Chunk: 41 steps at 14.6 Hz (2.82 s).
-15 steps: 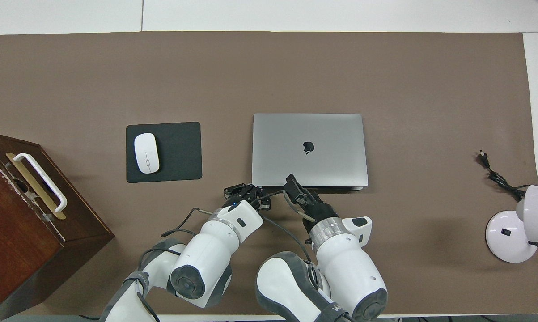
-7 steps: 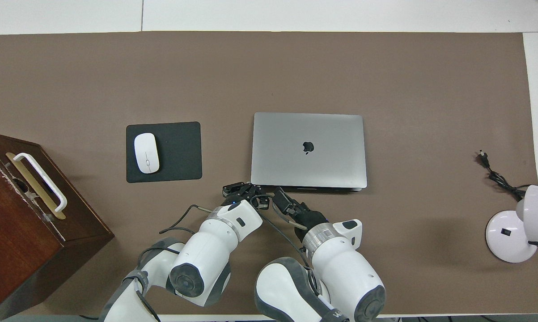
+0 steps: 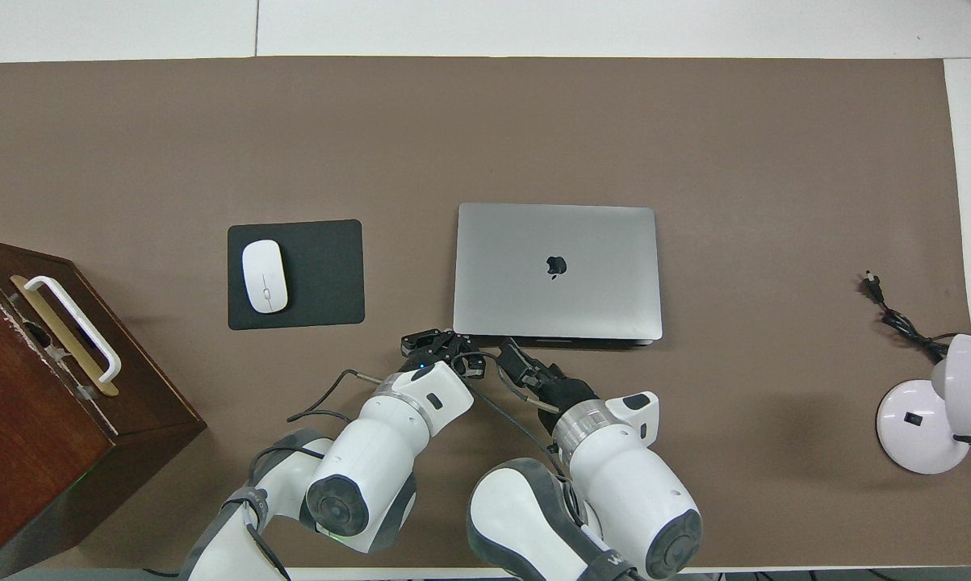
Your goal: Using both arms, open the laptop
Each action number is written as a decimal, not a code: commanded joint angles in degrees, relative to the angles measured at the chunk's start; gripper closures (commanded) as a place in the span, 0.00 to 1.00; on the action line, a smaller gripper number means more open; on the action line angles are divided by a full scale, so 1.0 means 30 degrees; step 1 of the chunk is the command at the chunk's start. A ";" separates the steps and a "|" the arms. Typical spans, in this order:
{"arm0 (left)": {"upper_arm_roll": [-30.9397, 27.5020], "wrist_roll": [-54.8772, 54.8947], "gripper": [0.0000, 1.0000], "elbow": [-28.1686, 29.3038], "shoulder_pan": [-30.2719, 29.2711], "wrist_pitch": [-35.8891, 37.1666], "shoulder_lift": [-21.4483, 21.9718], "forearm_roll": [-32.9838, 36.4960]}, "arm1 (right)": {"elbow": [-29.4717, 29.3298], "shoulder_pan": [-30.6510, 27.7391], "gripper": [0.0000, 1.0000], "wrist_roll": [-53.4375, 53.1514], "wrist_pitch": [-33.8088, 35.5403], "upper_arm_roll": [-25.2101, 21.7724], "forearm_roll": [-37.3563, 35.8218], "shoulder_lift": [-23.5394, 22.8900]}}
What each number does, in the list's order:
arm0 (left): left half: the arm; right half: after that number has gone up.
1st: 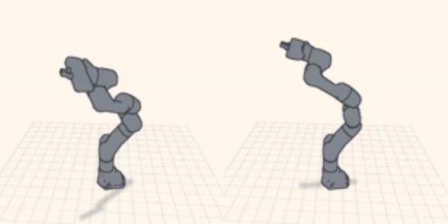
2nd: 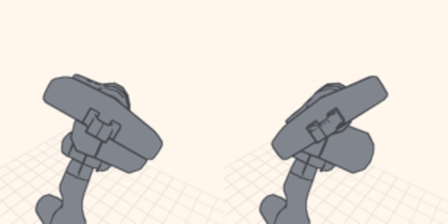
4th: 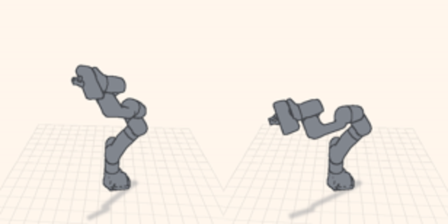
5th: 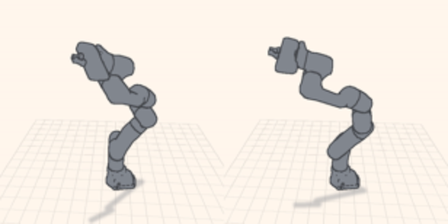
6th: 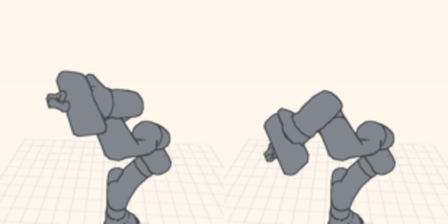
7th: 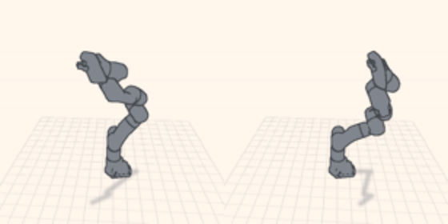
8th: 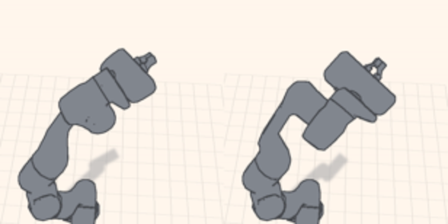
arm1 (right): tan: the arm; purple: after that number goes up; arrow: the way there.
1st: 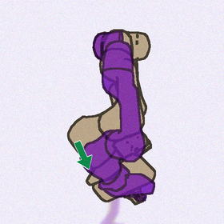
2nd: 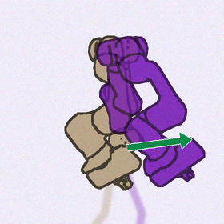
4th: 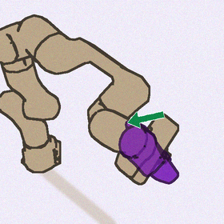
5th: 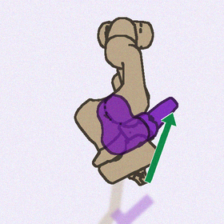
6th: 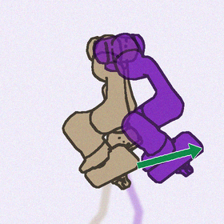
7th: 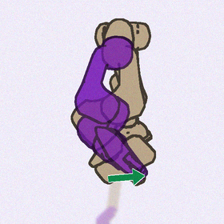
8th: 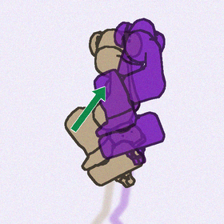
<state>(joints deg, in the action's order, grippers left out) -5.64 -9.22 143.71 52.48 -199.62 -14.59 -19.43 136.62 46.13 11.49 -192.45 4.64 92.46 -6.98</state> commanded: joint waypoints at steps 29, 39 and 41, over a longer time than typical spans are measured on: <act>-0.0025 0.0787 1.00 -0.0034 -0.0120 -0.0403 -0.0674 -0.0349 | -0.6278 -0.4915 0.00 0.4198 0.0634 -0.0023 0.1376 -0.2652; -0.0025 0.0787 1.00 -0.0063 -0.0120 -0.0403 -0.0703 -0.0320 | -0.9033 -0.6848 0.00 0.4198 0.1744 0.0006 0.2164 -0.3327; -0.0025 0.0816 1.00 -0.0063 -0.0149 -0.0403 -0.0703 -0.0291 | -0.9299 -0.7229 0.00 0.4198 0.2185 0.0006 0.2372 -0.3328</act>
<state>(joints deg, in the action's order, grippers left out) -5.66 -8.16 143.71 52.46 -199.97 -14.78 -19.43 111.59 26.34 20.98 -187.49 4.42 96.86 -15.92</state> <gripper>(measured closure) 0.991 0.000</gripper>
